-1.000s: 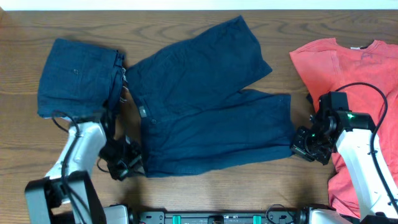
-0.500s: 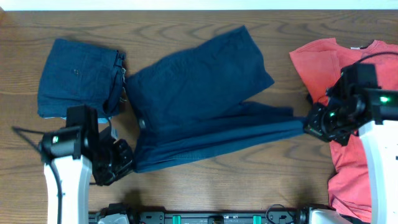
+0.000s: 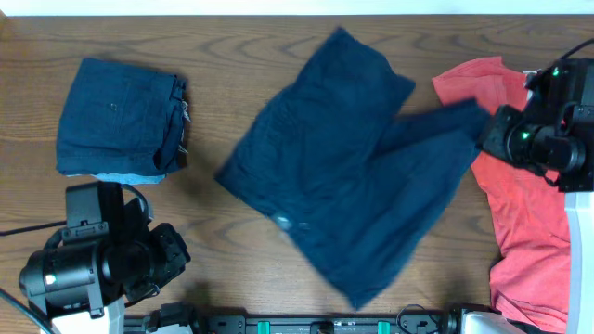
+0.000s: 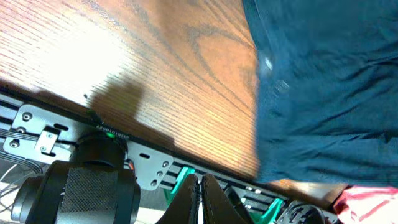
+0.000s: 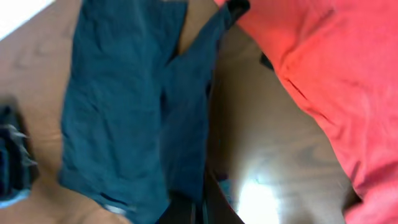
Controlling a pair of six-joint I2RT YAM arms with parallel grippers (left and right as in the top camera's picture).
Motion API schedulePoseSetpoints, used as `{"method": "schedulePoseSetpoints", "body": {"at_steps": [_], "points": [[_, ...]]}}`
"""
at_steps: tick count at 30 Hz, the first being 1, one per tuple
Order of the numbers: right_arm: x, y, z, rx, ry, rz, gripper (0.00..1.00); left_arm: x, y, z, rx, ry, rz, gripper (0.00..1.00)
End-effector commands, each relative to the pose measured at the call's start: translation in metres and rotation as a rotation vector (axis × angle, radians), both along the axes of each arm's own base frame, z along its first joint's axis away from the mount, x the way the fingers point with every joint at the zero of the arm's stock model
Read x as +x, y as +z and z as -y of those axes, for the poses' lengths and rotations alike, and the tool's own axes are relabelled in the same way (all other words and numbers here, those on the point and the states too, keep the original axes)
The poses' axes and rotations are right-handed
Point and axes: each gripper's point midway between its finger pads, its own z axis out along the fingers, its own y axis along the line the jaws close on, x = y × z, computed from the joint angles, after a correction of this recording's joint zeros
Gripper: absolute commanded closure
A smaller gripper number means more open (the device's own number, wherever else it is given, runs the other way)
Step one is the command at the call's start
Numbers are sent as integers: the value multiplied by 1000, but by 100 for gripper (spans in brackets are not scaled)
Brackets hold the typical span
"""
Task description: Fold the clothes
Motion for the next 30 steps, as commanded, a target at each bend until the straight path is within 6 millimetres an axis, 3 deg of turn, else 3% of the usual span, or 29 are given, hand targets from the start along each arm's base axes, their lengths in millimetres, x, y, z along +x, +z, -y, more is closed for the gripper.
{"method": "schedulePoseSetpoints", "body": {"at_steps": [1, 6, 10, 16, 20, 23, 30], "points": [[8, 5, -2, 30, -12, 19, 99, 4, 2, 1, -11, 18, 2, 94], [10, -1, -2, 31, -12, -6, 99, 19, -4, 17, -67, -60, 55, 92], [10, -1, -2, 31, -12, -6, 99, 49, -27, 34, -93, -115, 128, 94], [10, -2, -1, 28, -15, -8, 99, 92, -99, 73, -124, -226, 151, 94], [9, -2, -1, 28, -14, -9, 99, 125, -131, 88, -124, -264, 158, 94], [8, -3, -1, 29, -14, -15, 99, 146, -160, 89, -103, -260, 136, 94], [0, -10, -2, 41, -31, -62, 99, 166, -224, 87, -75, -240, 55, 94]]}}
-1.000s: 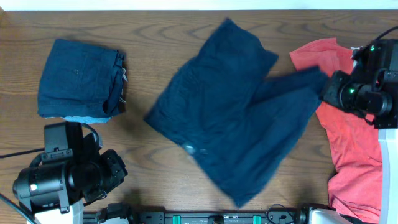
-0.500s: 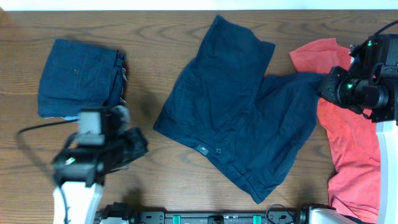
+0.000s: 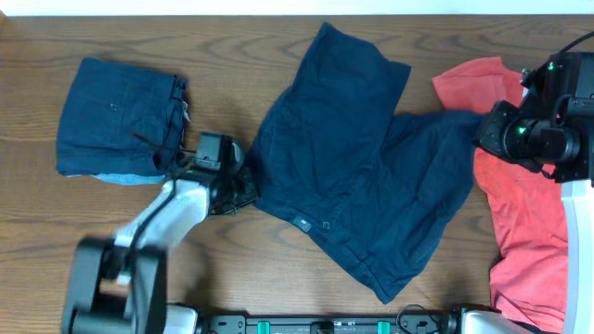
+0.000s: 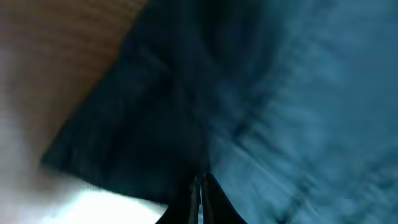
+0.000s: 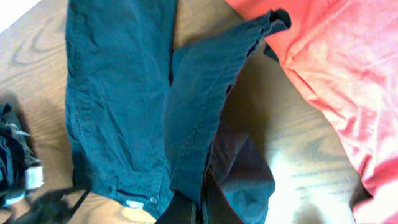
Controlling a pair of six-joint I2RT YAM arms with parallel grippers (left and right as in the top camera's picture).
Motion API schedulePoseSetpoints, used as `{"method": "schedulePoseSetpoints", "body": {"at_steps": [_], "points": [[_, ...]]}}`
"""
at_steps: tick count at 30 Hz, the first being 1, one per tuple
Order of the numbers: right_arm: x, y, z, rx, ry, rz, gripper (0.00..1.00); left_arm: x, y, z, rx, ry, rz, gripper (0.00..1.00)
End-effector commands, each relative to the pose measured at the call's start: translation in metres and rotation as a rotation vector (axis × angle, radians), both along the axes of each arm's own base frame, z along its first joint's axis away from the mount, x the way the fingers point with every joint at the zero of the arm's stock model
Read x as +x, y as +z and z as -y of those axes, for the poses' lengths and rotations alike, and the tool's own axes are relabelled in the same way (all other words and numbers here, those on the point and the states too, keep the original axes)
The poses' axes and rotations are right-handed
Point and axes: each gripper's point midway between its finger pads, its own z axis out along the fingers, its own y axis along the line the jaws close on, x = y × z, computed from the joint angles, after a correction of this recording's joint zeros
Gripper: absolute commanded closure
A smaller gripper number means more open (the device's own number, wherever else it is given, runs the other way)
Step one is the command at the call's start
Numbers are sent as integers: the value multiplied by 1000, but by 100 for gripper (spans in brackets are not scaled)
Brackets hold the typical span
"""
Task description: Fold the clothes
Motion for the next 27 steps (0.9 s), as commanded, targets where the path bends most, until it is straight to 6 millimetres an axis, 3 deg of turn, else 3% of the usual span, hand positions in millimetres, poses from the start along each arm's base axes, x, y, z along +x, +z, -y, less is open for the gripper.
{"method": "schedulePoseSetpoints", "body": {"at_steps": [1, 7, 10, 15, 20, 23, 27], "points": [[-4, -3, 1, 9, -22, -26, 99, 6, -21, -6, 31, 25, -25, 94], [-26, -48, 1, 36, -88, -190, 99, 38, -37, -44, 166, 125, 22, 94], [-40, -77, -1, 50, -115, -283, 99, 78, -25, -56, 163, 161, 164, 94], [-59, -117, -8, 70, -136, -396, 99, 152, 32, -64, 131, 208, 392, 94], [-68, -135, -10, 75, -147, -441, 99, 197, 90, -61, 163, 129, 517, 94], [-69, -137, -10, 74, -147, -444, 99, 196, 107, -58, 175, 73, 470, 94], [-65, -136, -10, 74, -146, -430, 99, 154, 91, -36, 91, -19, 267, 94]]}}
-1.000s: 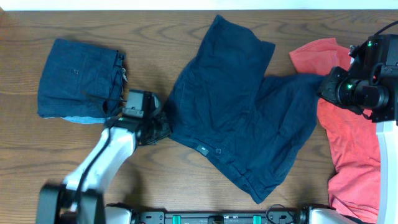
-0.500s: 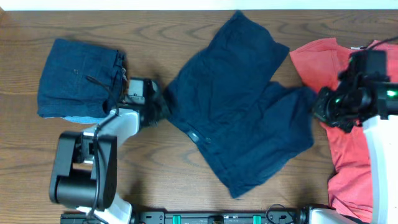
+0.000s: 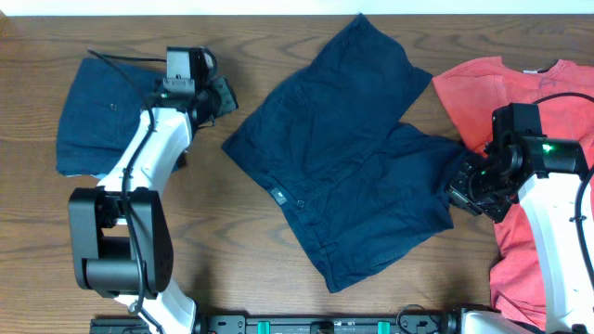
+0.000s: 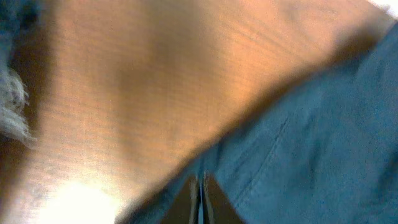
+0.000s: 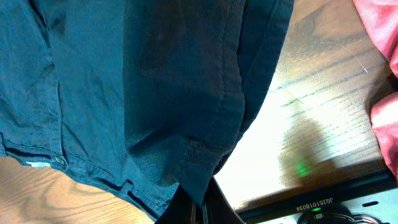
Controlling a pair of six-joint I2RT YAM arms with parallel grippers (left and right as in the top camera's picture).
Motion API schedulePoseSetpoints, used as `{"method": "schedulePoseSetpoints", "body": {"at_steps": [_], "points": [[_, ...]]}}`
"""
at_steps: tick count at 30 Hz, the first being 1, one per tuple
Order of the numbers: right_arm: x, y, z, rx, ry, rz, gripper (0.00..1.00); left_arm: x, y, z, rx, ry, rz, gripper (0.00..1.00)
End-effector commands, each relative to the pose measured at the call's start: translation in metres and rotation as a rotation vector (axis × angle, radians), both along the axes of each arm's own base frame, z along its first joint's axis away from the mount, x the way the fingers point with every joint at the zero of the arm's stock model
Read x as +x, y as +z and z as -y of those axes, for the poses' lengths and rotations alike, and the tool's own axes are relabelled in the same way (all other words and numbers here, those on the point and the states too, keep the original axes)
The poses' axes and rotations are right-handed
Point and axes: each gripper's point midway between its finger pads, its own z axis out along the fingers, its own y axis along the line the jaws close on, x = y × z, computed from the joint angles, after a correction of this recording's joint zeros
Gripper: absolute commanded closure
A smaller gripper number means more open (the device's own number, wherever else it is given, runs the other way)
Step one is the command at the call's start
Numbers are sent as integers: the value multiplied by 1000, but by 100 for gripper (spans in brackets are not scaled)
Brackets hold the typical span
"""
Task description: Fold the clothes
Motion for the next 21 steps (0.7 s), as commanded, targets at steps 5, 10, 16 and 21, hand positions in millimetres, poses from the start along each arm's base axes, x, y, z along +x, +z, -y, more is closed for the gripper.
{"method": "schedulePoseSetpoints", "body": {"at_steps": [5, 10, 16, 21], "points": [[8, 0, -3, -2, -4, 31, 99, -69, -50, 48, -135, -129, -291, 94], [11, 0, -2, -3, -5, 41, 99, -99, -87, 86, -178, -223, -398, 94], [11, 0, -3, -2, -5, 41, 99, -106, -139, 64, 10, -132, -483, 94], [10, 0, -4, 5, -4, 41, 99, -70, -158, 15, 200, -8, -371, 94]]}}
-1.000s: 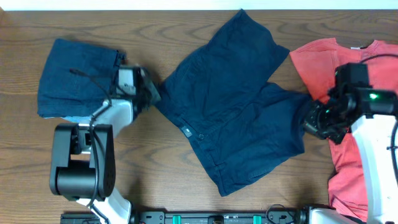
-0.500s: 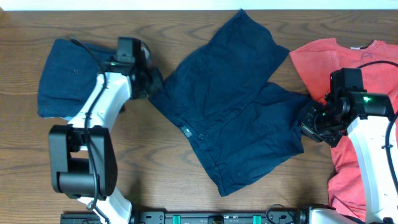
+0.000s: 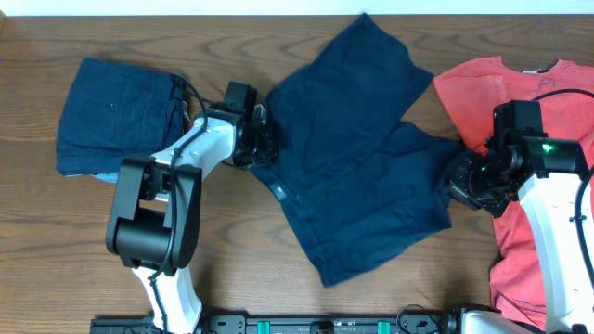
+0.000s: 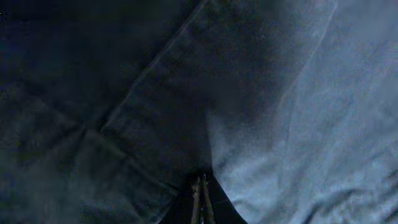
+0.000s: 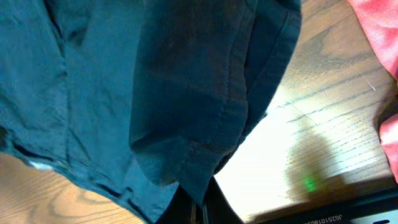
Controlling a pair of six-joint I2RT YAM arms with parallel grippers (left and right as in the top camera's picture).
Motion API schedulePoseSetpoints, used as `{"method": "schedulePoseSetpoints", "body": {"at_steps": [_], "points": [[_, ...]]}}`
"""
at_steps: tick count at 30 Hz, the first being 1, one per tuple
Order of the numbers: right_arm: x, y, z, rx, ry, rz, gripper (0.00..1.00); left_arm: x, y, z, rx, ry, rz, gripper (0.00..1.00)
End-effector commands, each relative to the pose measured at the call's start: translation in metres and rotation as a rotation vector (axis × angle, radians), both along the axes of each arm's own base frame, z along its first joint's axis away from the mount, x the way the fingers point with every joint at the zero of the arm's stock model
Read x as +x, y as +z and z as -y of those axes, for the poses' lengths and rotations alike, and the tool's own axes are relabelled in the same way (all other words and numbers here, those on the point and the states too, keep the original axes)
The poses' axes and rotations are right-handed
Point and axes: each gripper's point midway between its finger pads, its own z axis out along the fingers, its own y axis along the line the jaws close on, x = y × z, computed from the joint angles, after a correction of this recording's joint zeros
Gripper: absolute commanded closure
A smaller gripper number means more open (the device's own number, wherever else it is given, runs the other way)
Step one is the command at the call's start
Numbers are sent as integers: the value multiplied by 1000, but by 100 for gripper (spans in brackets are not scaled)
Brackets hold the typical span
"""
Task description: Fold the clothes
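Dark navy shorts (image 3: 353, 139) lie spread over the middle of the wooden table (image 3: 232, 269). My left gripper (image 3: 260, 146) sits at their left waist edge. In the left wrist view dark cloth (image 4: 298, 93) fills the frame, and the left gripper (image 4: 200, 190) is shut with fabric bunched around its tips. My right gripper (image 3: 459, 183) is at the right leg's end. In the right wrist view the right gripper (image 5: 200, 202) pinches the leg's hem (image 5: 205, 155), which hangs a little above the table.
A folded dark blue garment (image 3: 116, 116) lies at the far left, close to my left arm. A red shirt (image 3: 515, 121) lies spread at the right edge under my right arm. The mounting rail (image 3: 325, 327) runs along the front edge.
My left gripper has moved from beside the folded pile to the shorts' left waist edge. That edge now lies further right. My right gripper has barely shifted and still holds the hem.
At first my left arm was at the front left, away from the shorts, while the right held a leg up by the red shirt. Then the left was at the shorts' left edge. Later the left was by the folded pile and the right lower. The shorts now lie flatter.
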Motion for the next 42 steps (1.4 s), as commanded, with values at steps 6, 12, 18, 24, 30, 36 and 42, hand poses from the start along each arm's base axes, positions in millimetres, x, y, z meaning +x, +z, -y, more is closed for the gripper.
{"method": "schedulePoseSetpoints", "body": {"at_steps": [6, 12, 18, 24, 30, 36, 42], "points": [[-1, -1, -10, 11, -6, -9, 99, 74, -13, -85, 249, 128, 174, 94], [8, 0, -19, 15, 21, 32, 99, 93, 30, -64, 176, 38, 198, 94], [21, 3, -21, 13, 32, 86, 99, 59, 83, -70, 205, -14, 82, 77], [24, 4, -21, 14, 32, 98, 99, -5, 142, -78, 215, -21, -11, 66], [24, 4, -21, 14, 33, 99, 98, -76, 161, -87, 231, -12, -169, 66], [24, 4, -22, 15, 33, 99, 98, -139, 134, -80, 158, 22, -298, 66], [24, 4, -21, 11, 51, 102, 94, -184, 88, -57, -17, 84, -337, 28]]}}
